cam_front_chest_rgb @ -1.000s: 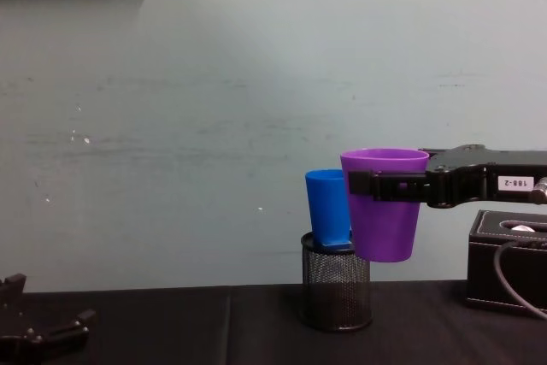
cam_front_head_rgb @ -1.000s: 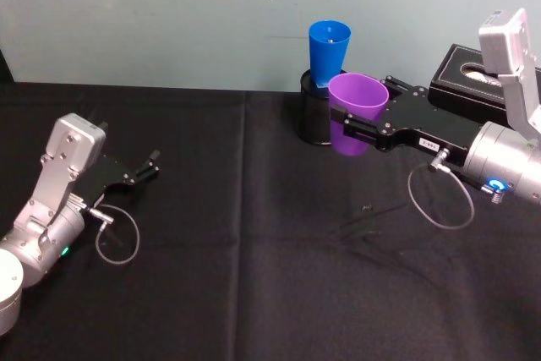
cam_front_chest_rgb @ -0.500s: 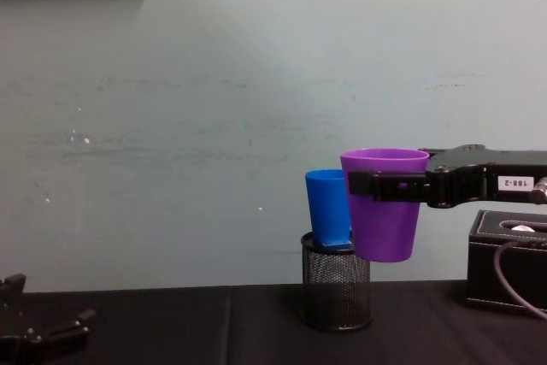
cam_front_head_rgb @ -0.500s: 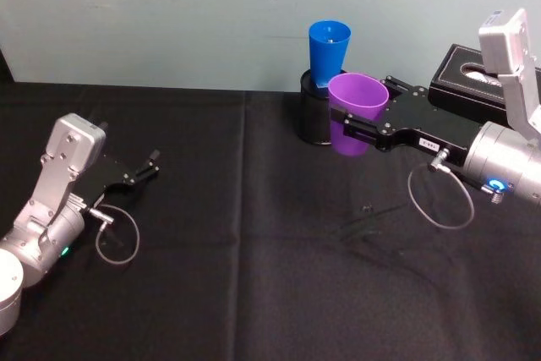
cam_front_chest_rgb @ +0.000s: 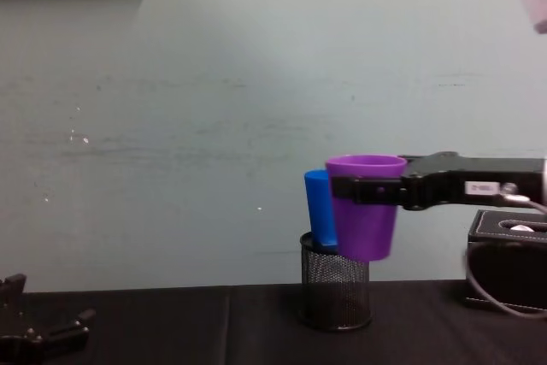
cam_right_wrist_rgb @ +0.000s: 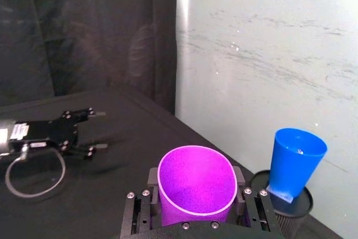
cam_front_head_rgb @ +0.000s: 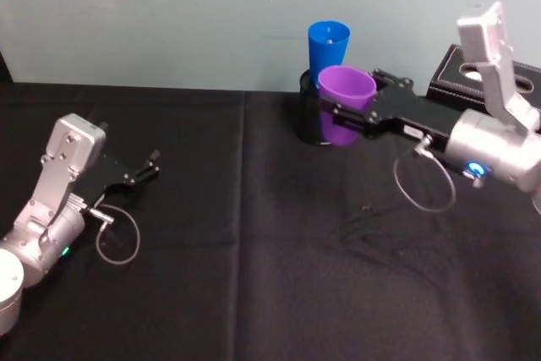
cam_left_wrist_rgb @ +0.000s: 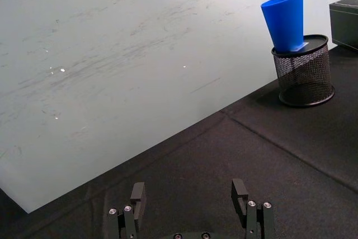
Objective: Pick up one cup with a gripper and tap it against the other cup.
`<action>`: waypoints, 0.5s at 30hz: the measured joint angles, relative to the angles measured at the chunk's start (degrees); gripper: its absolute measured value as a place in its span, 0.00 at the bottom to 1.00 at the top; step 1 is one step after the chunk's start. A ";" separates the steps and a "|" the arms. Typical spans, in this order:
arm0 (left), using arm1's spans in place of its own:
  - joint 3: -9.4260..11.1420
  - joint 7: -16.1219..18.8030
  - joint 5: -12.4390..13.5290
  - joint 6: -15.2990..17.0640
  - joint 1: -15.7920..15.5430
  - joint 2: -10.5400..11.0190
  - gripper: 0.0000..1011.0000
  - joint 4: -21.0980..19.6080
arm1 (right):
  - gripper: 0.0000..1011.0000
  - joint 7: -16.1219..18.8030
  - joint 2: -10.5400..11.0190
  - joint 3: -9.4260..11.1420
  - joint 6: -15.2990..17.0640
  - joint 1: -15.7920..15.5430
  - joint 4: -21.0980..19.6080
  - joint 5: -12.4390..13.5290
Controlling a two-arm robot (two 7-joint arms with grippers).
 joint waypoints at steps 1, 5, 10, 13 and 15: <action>0.00 0.00 0.00 0.00 0.00 0.00 0.99 0.00 | 0.73 0.08 -0.50 -0.24 -0.20 0.63 1.02 -0.11; 0.00 0.00 0.00 0.00 0.00 0.00 0.99 0.00 | 0.73 0.27 -3.61 -1.46 -1.11 4.26 6.42 -1.05; 0.00 0.00 0.00 0.00 0.00 0.00 0.99 0.00 | 0.73 -0.12 -5.90 -1.95 -1.75 6.37 10.62 -1.70; 0.00 0.00 0.00 0.00 0.00 0.00 0.99 0.00 | 0.73 -0.81 -7.12 -1.97 -2.14 7.27 13.00 -2.12; 0.00 0.00 0.00 0.00 0.00 0.00 0.99 0.00 | 0.73 -1.20 -7.58 -1.85 -2.31 7.62 14.13 -2.30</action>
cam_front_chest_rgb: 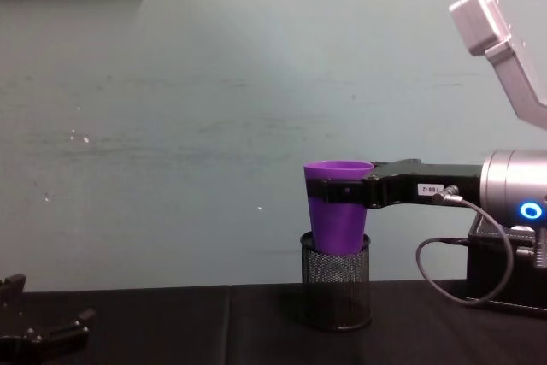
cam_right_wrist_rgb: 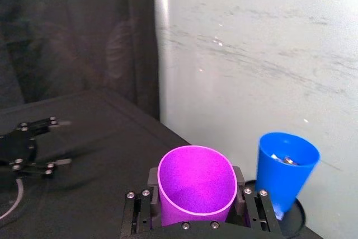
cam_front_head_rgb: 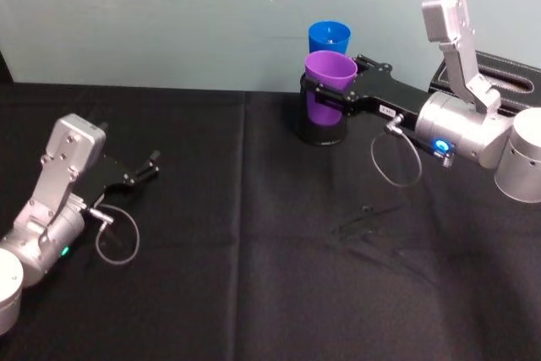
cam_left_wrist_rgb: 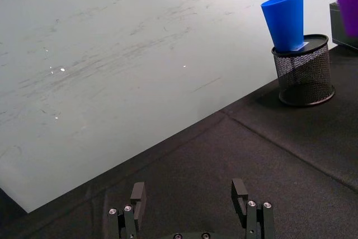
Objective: Pick up one cup with a gripper and tap it against the other cup.
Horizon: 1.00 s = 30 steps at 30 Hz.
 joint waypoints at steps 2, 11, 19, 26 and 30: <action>0.00 0.00 0.00 0.00 0.00 0.00 0.99 0.00 | 0.73 -0.43 -0.71 0.23 -0.32 0.50 1.61 -0.29; 0.00 0.00 0.00 0.00 0.00 0.00 0.99 0.00 | 0.73 -1.32 -2.83 1.35 -2.05 2.18 6.15 -1.39; 0.00 0.00 0.00 0.00 0.00 0.00 0.99 0.00 | 0.73 -1.10 -4.21 1.90 -3.32 4.06 9.18 -2.62; 0.00 0.00 0.00 0.00 0.00 0.00 0.99 0.00 | 0.73 -0.57 -5.52 2.17 -4.37 6.33 12.52 -3.92; 0.00 0.00 0.00 0.00 0.00 0.00 0.99 0.00 | 0.73 -0.46 -6.21 2.53 -4.76 7.34 14.26 -4.59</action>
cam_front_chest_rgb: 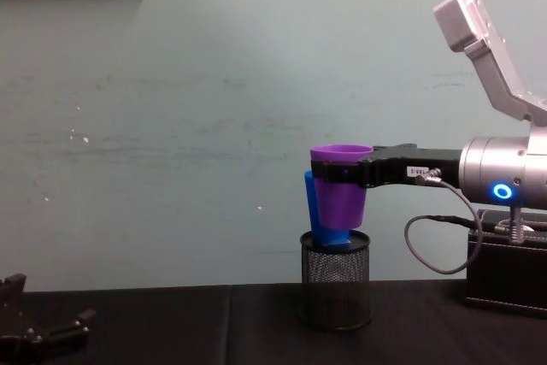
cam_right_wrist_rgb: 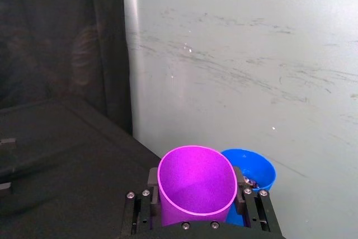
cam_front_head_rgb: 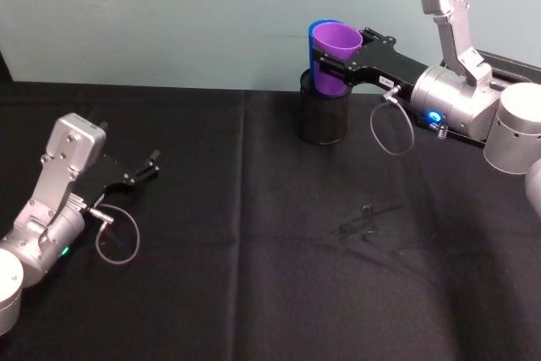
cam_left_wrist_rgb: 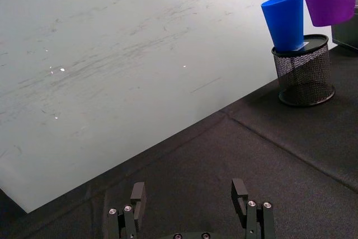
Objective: Pick up one cup with a gripper and tap it against the other cup.
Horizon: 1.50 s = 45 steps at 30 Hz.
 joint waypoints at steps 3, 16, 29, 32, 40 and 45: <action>0.00 0.00 0.00 0.00 0.00 0.00 0.99 0.00 | 0.73 0.06 -0.29 0.18 -0.09 0.36 0.86 -0.31; 0.00 0.00 0.00 0.00 0.00 0.00 0.99 0.00 | 0.73 0.75 -1.68 1.50 -1.65 2.10 5.04 -1.32; 0.00 0.00 0.00 0.00 0.00 0.00 0.99 0.00 | 0.73 0.77 -2.35 2.21 -2.72 2.53 5.86 -2.64; 0.00 0.00 0.00 0.00 0.00 0.00 0.99 0.00 | 0.73 0.74 -2.61 2.36 -3.13 2.67 6.27 -3.04; 0.00 0.00 0.00 0.00 0.00 0.00 0.99 0.00 | 0.73 0.43 -3.05 2.78 -3.70 2.97 6.99 -3.70; 0.00 0.00 0.00 0.00 0.00 0.00 0.99 0.00 | 0.73 0.20 -3.30 3.06 -4.10 3.14 7.45 -4.19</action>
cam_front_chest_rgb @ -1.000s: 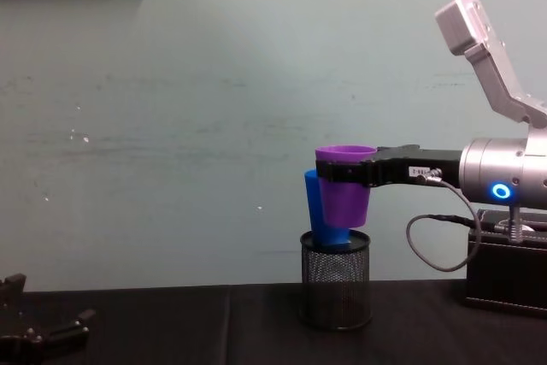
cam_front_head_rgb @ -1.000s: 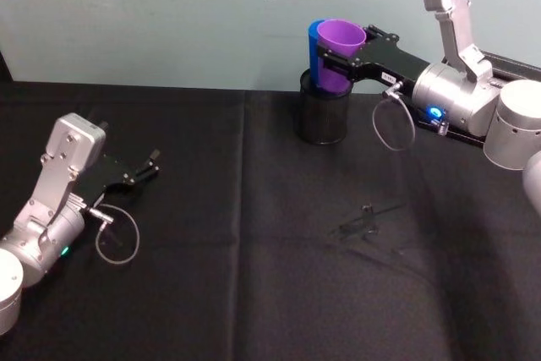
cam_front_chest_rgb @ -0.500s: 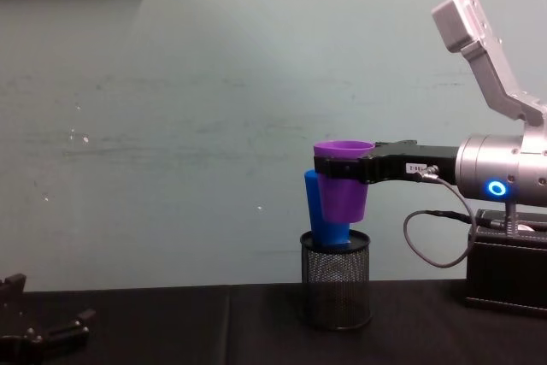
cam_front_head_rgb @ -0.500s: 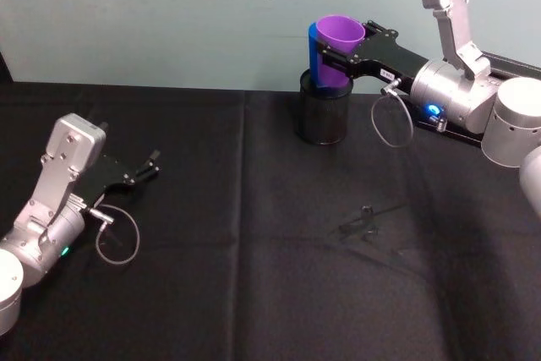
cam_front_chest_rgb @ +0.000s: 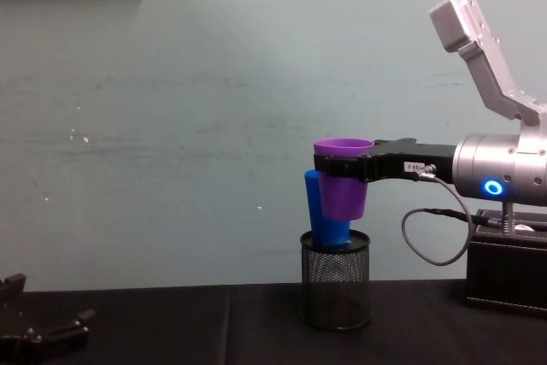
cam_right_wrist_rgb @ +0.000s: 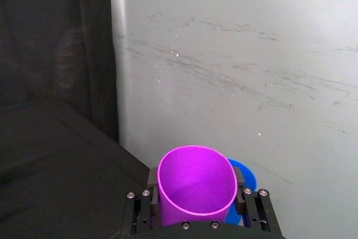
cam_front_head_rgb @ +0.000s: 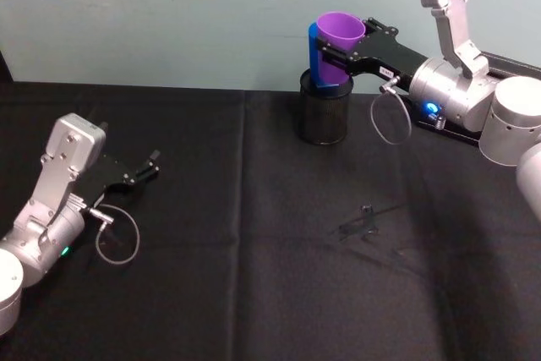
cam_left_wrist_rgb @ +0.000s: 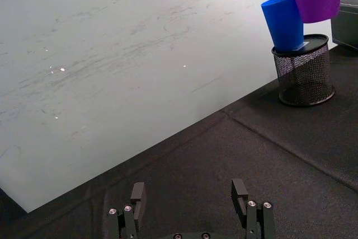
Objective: Pick up one cup with a gripper and tap it against the other cup.
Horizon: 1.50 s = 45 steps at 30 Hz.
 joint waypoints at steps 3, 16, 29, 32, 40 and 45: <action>0.00 0.00 0.00 0.00 0.00 0.00 0.99 0.00 | 0.73 -0.03 -0.17 0.16 -0.25 0.21 0.43 -0.22; 0.00 0.00 0.00 0.00 0.00 0.00 0.99 0.00 | 0.73 0.10 -1.05 0.79 -1.43 1.31 2.68 -0.97; 0.00 0.00 0.00 0.00 0.00 0.00 0.99 0.00 | 0.73 0.40 -1.93 1.47 -2.25 2.37 4.89 -1.61; 0.00 0.00 0.00 0.00 0.01 0.00 0.99 0.00 | 0.73 0.49 -2.05 1.59 -2.40 2.56 5.25 -1.69; 0.00 0.00 0.00 0.00 0.00 0.00 0.99 0.00 | 0.73 0.84 -2.27 2.02 -2.71 2.78 5.70 -1.79; 0.00 0.00 0.00 0.00 0.01 0.00 0.99 0.00 | 0.73 0.84 -2.26 1.95 -2.72 2.78 5.70 -1.78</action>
